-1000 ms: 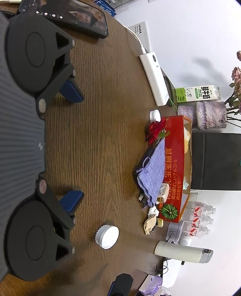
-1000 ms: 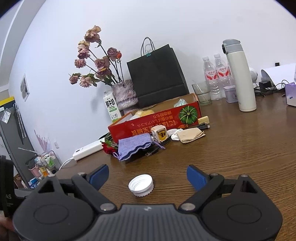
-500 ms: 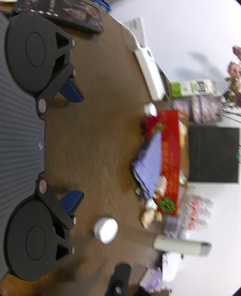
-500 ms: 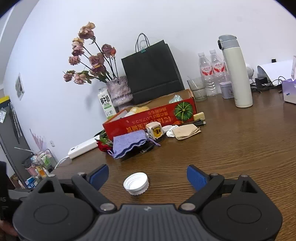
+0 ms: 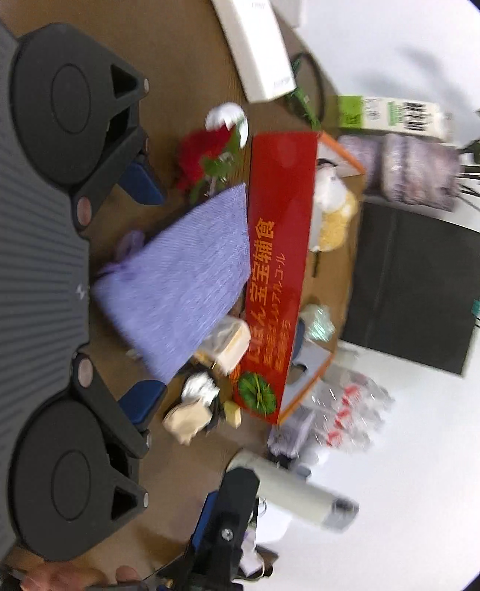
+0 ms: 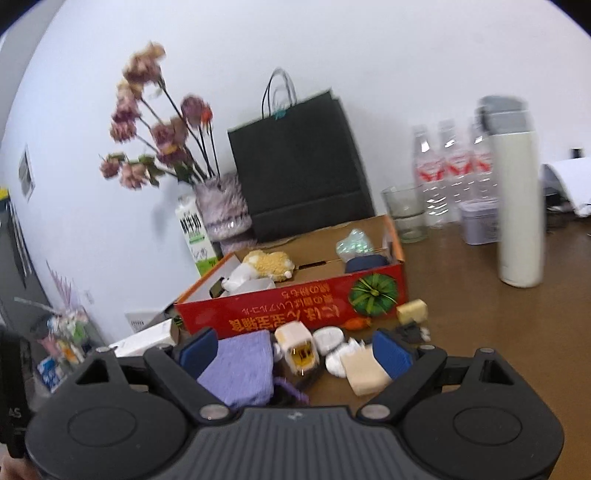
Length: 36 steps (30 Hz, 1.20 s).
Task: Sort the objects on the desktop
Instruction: 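Grasp the white plug adapter with the right tool while the left tool grasps the purple cloth, then lift the plug adapter and purple cloth above the table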
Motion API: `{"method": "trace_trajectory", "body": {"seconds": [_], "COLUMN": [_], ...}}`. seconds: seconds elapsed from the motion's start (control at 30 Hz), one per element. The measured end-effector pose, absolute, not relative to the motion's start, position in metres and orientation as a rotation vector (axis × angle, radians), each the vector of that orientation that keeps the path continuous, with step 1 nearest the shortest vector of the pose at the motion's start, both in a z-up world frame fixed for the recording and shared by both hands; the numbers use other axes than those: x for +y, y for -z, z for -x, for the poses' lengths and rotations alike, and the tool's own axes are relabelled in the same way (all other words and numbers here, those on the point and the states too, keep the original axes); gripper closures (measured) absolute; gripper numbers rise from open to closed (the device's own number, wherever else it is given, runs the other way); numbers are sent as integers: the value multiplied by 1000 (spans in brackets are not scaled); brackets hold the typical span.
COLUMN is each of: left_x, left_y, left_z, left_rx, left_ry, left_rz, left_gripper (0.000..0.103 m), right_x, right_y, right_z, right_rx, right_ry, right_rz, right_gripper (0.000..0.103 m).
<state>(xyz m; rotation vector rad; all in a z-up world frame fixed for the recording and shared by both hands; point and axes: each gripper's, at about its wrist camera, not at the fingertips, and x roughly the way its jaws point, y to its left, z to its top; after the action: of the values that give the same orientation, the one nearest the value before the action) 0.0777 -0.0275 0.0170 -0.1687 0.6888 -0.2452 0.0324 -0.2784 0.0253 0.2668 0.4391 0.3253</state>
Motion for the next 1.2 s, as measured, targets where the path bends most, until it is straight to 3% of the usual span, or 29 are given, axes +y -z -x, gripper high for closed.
{"method": "trace_trajectory", "body": {"seconds": [0.1, 0.17, 0.2, 0.27, 0.3, 0.33, 0.5, 0.67, 0.8, 1.1, 1.2], "left_x": [-22, -20, -22, -23, -22, -22, -23, 0, 19, 31, 30], "left_y": [-5, -2, -1, 1, -1, -3, -16, -60, -64, -17, -13], "left_z": [-98, -94, -93, -90, -88, -86, -76, -31, 24, 84, 87], "left_rx": [729, 685, 668, 624, 603, 591, 556, 452, 560, 747, 776], "left_ry": [248, 234, 219, 224, 229, 237, 258, 330, 445, 398, 349], "left_rz": [247, 250, 217, 183, 189, 183, 150, 264, 325, 218, 168], "left_gripper": [6, 24, 39, 48, 75, 86, 94, 95, 95, 94, 89], "right_x": [-263, -252, -246, -237, -232, -229, -227, -234, -248, -265, -274], "right_y": [-21, -16, -12, -3, 4, 11, 18, -26, -50, -1, 9], "right_z": [-82, -109, -124, -144, -152, -154, -144, -102, -32, 69, 85], "right_rx": [504, 541, 566, 615, 657, 690, 669, 513, 453, 675, 685], "right_ry": [-375, -398, -412, -421, -416, -406, -386, -351, -335, -286, -266], "right_rz": [-204, -176, -163, -149, -137, -132, -130, -108, -106, -70, -79], "right_gripper": [23, 30, 36, 43, 49, 64, 72, 72, 72, 72, 72]}}
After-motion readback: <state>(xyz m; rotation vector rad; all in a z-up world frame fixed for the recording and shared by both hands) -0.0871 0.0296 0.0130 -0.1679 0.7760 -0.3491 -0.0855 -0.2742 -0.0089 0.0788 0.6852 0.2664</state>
